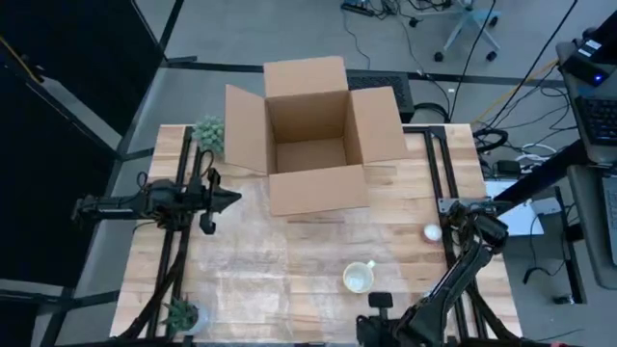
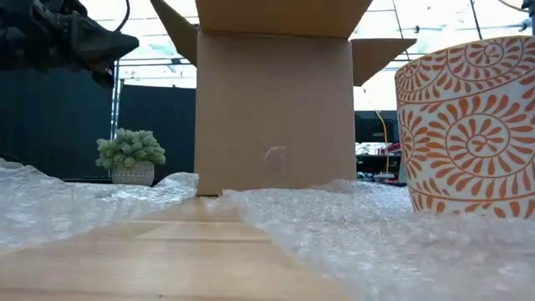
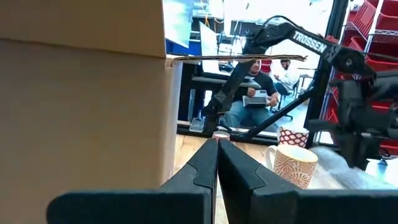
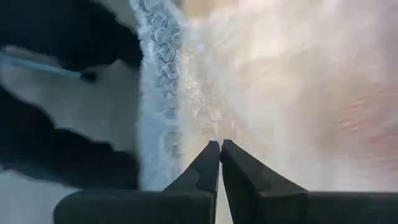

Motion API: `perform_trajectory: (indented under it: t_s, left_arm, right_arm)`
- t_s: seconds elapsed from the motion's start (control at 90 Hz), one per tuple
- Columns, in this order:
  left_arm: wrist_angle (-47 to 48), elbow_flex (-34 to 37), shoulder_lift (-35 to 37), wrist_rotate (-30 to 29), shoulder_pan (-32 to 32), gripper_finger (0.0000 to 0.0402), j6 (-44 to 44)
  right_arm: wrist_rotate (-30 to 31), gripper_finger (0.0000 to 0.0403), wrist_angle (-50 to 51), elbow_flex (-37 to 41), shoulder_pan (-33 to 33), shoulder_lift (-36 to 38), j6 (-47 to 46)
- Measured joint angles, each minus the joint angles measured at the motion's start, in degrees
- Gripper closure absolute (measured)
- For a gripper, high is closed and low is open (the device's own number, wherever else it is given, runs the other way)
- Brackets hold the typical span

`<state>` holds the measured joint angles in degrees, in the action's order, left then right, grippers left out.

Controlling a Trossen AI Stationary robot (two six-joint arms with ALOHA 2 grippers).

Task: Wrap mug
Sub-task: Wrap the orange mug with bubble wrap

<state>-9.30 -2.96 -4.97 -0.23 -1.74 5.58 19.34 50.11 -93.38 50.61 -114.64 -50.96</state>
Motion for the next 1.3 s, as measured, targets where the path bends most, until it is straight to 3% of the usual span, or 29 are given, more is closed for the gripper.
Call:
perform_trajectory:
  t_s: [0.522,0.767,1.033,1.3]
  left_arm:
    - [0.7,0.0,0.0,0.0,0.0,0.0402,-0.1]
    - [0.9,0.0,0.0,0.0,0.0,0.0402,0.0]
    - [0.8,0.0,-3.3,0.0,0.0,0.0402,2.9]
    - [0.6,0.0,-6.6,0.0,0.0,0.0402,3.0]
  right_arm:
    - [0.2,0.0402,0.3,-0.1,-4.2,3.4,4.3]
    - [3.1,0.0403,4.5,-0.1,-6.6,4.6,5.7]
    - [3.4,0.0403,6.8,-0.1,-9.6,5.5,6.4]
    - [9.1,0.0403,9.7,-0.1,-11.5,9.7,4.8]
